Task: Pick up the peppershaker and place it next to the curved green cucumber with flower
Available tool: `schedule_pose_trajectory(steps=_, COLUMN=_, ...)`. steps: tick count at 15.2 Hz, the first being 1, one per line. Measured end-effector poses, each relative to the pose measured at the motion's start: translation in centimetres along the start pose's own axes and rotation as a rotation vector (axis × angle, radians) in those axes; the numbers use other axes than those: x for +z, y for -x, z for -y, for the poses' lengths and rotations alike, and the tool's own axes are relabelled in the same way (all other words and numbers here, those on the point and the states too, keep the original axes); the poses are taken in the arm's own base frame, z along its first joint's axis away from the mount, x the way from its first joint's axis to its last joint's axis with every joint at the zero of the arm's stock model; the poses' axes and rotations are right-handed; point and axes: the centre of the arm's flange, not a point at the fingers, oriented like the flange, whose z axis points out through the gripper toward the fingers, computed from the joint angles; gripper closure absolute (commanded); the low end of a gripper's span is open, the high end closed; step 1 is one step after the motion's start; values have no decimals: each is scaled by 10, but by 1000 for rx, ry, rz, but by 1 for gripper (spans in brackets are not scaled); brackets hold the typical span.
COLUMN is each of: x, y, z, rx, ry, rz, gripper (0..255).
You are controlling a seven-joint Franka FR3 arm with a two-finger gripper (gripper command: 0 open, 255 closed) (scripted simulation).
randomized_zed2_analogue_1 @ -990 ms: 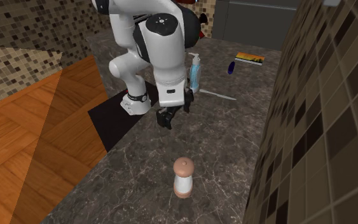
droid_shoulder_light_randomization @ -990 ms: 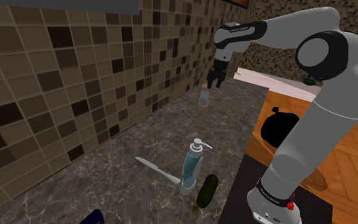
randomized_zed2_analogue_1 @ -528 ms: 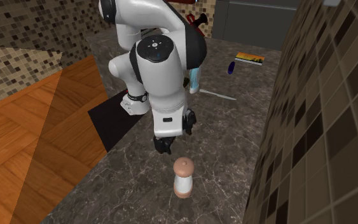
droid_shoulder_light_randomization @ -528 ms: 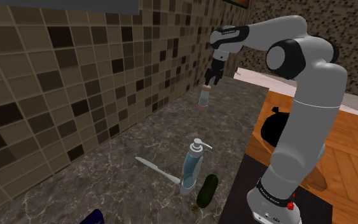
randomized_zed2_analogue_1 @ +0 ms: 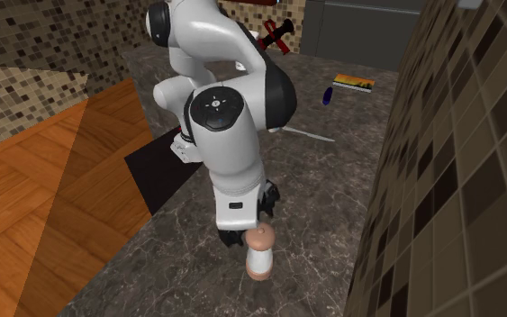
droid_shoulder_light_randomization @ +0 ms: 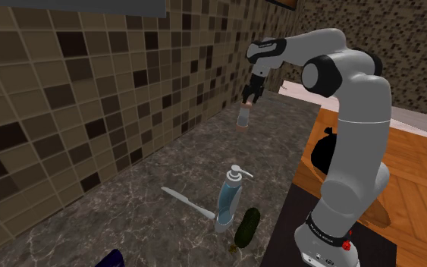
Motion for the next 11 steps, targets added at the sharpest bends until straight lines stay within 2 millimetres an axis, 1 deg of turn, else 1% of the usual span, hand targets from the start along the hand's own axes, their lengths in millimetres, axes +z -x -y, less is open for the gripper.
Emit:
schedule_pose_trajectory(steps=4, x=17, y=-1, z=-1, rx=0, ry=0, rz=0, gripper=0)
schedule_pose_trajectory(steps=9, x=19, y=0, z=-1, rx=0, ry=0, rz=-1, gripper=0)
schedule_pose_trajectory(steps=10, x=19, y=0, z=-1, rx=0, ry=0, rz=-1, gripper=255)
schedule_pose_trajectory(steps=11, x=19, y=0, z=-1, rx=0, ry=0, rz=-1, gripper=255)
